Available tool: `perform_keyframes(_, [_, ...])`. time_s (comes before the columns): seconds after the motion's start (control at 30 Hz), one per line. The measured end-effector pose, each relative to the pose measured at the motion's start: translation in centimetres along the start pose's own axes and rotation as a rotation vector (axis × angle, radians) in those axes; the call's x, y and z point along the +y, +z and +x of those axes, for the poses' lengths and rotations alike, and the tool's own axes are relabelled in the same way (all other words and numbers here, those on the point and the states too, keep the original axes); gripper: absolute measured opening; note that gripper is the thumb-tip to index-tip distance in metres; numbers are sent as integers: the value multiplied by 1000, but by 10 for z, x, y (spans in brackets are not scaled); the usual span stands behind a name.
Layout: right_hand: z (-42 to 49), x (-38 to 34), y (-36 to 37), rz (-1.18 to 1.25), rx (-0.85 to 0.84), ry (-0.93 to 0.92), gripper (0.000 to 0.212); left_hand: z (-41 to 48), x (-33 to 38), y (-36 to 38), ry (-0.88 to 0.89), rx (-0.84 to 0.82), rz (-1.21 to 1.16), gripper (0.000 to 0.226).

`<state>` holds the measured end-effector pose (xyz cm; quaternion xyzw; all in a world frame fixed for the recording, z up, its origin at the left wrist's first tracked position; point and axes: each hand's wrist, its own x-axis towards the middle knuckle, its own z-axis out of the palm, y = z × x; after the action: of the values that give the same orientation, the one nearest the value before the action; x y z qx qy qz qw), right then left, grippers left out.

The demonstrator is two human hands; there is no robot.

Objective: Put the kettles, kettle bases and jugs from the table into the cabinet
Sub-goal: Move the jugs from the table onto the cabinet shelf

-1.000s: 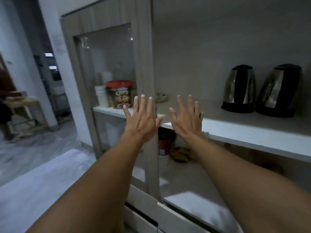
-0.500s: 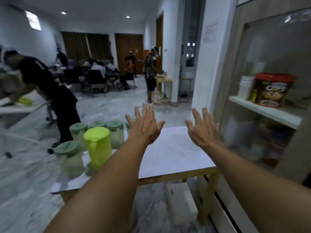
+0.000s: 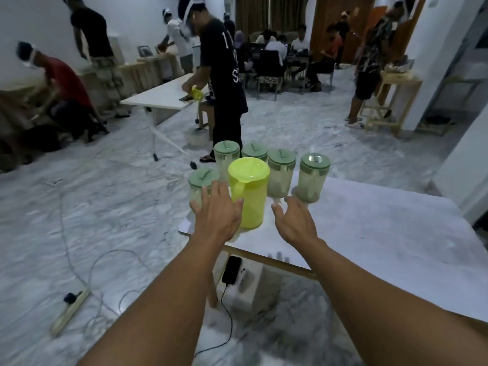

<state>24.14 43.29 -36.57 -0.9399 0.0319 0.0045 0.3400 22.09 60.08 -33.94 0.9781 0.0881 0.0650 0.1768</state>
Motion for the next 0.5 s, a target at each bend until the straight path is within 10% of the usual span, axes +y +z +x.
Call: perform_keyframes(0.5, [69, -92, 124, 545, 88, 336, 61, 89, -120, 21, -282, 8, -405, 61])
